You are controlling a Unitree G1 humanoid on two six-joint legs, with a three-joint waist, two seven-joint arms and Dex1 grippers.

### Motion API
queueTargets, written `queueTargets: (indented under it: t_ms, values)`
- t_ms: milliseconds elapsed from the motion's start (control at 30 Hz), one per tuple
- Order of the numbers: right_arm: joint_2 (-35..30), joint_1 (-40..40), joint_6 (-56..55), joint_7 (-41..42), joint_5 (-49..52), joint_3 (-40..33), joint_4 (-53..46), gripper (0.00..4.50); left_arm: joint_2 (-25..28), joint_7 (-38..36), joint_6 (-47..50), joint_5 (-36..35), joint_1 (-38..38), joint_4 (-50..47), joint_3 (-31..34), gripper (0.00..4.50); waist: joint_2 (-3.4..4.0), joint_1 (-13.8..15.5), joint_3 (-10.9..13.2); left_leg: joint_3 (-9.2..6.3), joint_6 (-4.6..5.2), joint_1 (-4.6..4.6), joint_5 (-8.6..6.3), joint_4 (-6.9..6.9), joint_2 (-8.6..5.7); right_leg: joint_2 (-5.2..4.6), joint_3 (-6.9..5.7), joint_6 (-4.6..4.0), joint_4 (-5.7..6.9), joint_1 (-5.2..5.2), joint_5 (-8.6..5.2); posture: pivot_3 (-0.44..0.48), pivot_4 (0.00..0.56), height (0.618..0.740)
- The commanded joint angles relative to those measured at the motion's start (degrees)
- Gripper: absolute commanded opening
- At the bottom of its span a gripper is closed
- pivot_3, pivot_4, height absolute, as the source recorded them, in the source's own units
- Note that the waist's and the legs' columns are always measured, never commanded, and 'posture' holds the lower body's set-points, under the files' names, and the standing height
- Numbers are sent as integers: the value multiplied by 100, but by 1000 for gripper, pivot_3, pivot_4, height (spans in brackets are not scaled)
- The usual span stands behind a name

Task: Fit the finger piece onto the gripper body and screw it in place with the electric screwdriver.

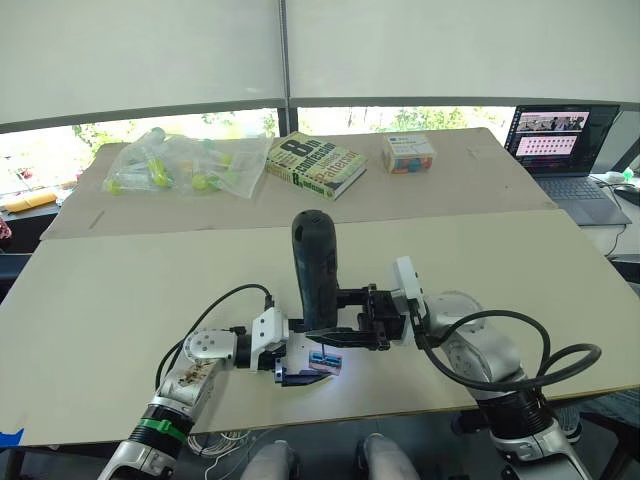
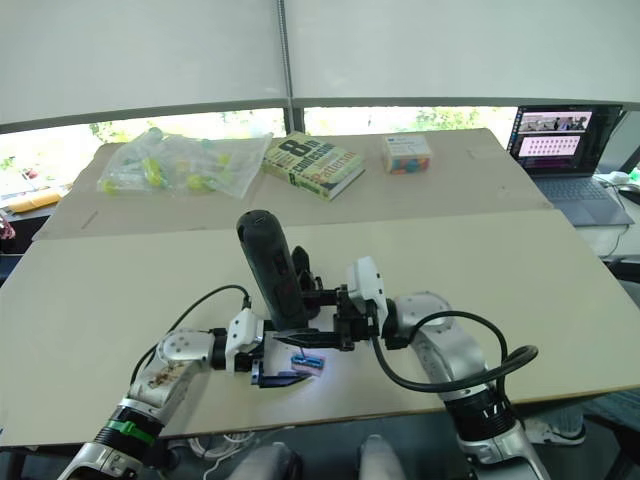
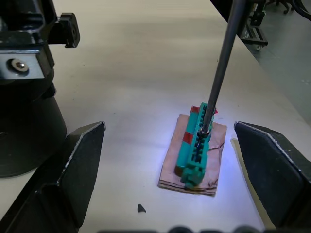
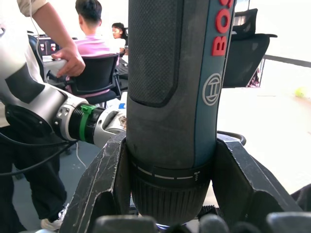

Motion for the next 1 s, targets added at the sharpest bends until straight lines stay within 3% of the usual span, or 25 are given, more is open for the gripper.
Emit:
queueTargets:
  t_ms: [33,333,467,900,1000]
  values:
    - [44,-158,-24,-48,351,-276,-426,1956,126,-48,-15,-156,147,-126,172,4488,-1,-2,0,0,0,-3,0,0,1,0,0,0,0,-3,0,0,150,740]
    - [-51,-223,119,-67,605,-450,-631,1956,292,-199,-123,-453,346,-556,403,4488,-4,11,4,-1,0,-17,0,0,-1,-4,-3,0,-10,-9,0,0,150,740]
    - [-170,-241,264,-135,891,-678,-842,1956,465,-365,24,-971,621,-1003,758,4488,-9,10,7,-1,0,-29,0,0,-2,-8,-2,-1,-11,-21,1,0,150,740]
    - [-912,-87,719,-469,1771,-1854,-1310,1956,1309,87,1694,-2779,1809,-2487,2461,4488,-11,14,13,-2,1,-43,-1,0,2,-10,-3,0,-15,-34,0,0,150,740]
    - [-1092,-42,757,-491,1858,-2039,-1324,1956,1546,125,1900,-2811,2132,-2523,2801,4488,-10,9,15,-2,1,-43,-1,-3,4,-8,-3,0,-15,-35,-1,0,150,740]
